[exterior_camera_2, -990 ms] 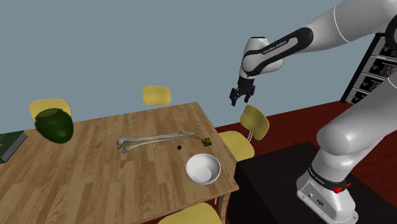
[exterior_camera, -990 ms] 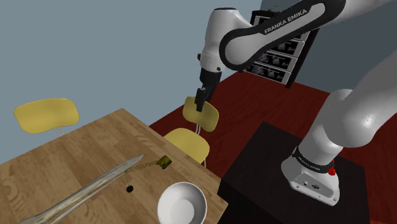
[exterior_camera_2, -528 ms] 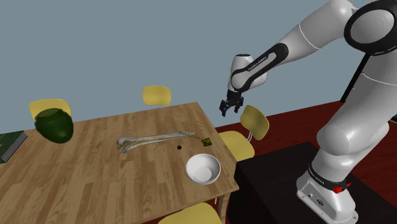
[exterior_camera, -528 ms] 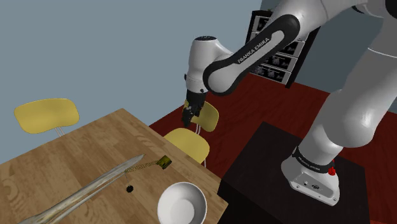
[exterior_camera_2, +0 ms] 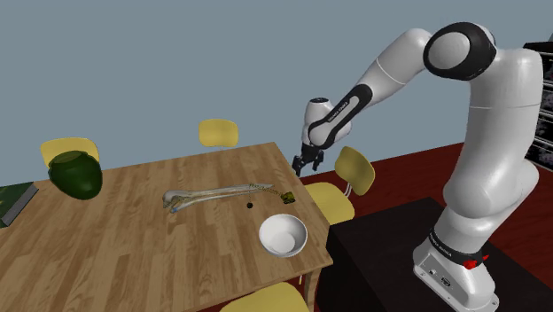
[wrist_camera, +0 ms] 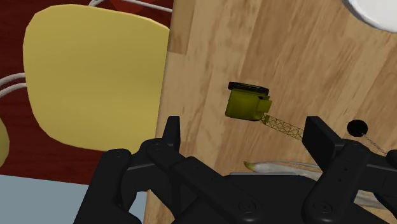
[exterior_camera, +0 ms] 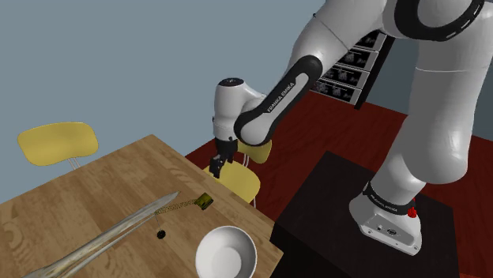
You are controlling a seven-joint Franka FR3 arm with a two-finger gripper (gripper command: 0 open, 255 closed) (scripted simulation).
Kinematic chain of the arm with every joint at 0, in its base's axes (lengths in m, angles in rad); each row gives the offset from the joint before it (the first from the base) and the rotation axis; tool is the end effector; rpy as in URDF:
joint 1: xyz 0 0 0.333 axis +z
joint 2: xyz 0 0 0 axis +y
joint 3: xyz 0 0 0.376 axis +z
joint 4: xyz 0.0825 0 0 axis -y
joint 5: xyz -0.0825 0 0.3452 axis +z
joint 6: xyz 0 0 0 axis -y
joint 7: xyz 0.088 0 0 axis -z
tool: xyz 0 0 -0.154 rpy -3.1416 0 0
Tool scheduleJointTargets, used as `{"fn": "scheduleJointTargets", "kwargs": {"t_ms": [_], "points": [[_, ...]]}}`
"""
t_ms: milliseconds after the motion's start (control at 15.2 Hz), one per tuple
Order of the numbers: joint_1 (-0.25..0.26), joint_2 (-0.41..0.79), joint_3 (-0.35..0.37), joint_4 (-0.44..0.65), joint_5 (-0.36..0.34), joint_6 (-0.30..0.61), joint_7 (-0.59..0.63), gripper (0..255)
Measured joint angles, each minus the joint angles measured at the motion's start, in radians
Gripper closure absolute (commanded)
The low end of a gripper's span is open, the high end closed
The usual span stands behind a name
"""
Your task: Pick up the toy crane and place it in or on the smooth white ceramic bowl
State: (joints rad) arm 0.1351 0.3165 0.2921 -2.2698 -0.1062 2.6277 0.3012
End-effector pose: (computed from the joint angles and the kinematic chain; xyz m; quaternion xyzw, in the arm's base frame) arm 0.4947 0.2232 0.2717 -0.9944 -0.1002 -0.0210 0.0265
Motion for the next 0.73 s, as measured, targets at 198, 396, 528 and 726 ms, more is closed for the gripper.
{"fn": "scheduleJointTargets", "kwargs": {"t_ms": [198, 396, 528, 726], "points": [[0.039, 0.122, -0.033, 0.072, -0.053, 0.040, 0.044, 0], [0.091, 0.246, -0.064, 0.177, -0.088, 0.051, 0.088, 0], [0.111, 0.322, -0.082, 0.237, -0.104, 0.064, 0.098, 0], [0.148, 0.432, -0.102, 0.337, -0.117, 0.068, 0.118, 0]]}}
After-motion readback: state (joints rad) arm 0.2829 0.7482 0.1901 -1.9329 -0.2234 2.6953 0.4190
